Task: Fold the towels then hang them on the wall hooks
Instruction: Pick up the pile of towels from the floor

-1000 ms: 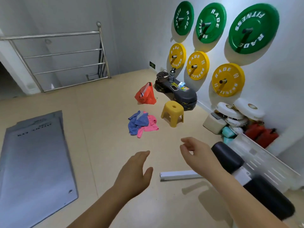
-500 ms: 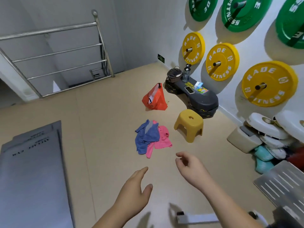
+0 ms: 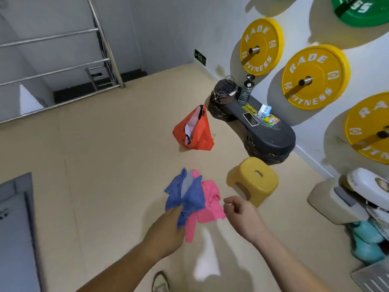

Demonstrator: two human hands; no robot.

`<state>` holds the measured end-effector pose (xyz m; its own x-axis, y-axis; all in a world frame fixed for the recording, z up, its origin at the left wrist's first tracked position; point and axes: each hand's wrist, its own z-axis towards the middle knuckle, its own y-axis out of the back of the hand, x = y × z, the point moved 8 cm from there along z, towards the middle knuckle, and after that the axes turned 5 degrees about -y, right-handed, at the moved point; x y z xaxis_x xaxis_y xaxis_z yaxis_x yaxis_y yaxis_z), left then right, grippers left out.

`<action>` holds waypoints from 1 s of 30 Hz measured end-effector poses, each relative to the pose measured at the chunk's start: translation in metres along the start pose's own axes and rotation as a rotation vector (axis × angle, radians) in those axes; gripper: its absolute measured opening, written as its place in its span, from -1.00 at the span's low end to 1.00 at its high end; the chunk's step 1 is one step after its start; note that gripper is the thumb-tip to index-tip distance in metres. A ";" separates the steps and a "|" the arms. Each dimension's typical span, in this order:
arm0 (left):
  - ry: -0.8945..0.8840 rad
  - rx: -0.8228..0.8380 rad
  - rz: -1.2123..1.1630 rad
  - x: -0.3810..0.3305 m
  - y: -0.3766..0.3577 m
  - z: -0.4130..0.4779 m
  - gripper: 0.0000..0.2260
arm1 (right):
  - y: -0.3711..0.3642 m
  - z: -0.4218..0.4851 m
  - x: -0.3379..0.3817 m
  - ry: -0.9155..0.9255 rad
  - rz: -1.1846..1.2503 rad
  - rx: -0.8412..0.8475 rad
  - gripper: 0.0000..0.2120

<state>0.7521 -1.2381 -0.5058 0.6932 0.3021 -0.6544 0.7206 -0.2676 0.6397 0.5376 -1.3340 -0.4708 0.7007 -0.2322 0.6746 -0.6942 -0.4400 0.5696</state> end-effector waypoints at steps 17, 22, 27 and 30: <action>0.175 0.270 0.198 0.187 -0.126 0.418 -0.42 | -0.103 0.374 -0.160 -0.357 0.033 0.134 -0.70; 0.136 0.226 0.245 0.309 -0.188 0.535 -0.60 | -0.232 0.500 -0.246 -0.454 -0.009 0.187 -0.55; 0.278 0.182 0.126 0.450 -0.244 0.624 -0.46 | -0.335 0.603 -0.359 -0.659 0.058 0.132 -0.34; 0.423 0.141 0.108 0.520 -0.258 0.653 -0.12 | -0.371 0.636 -0.416 -0.748 0.007 0.068 -0.25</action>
<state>0.9387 -1.6095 -1.2741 0.7171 0.6051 -0.3459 0.6604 -0.4311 0.6148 0.6088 -1.6260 -1.2614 0.6381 -0.7520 0.1653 -0.7044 -0.4835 0.5197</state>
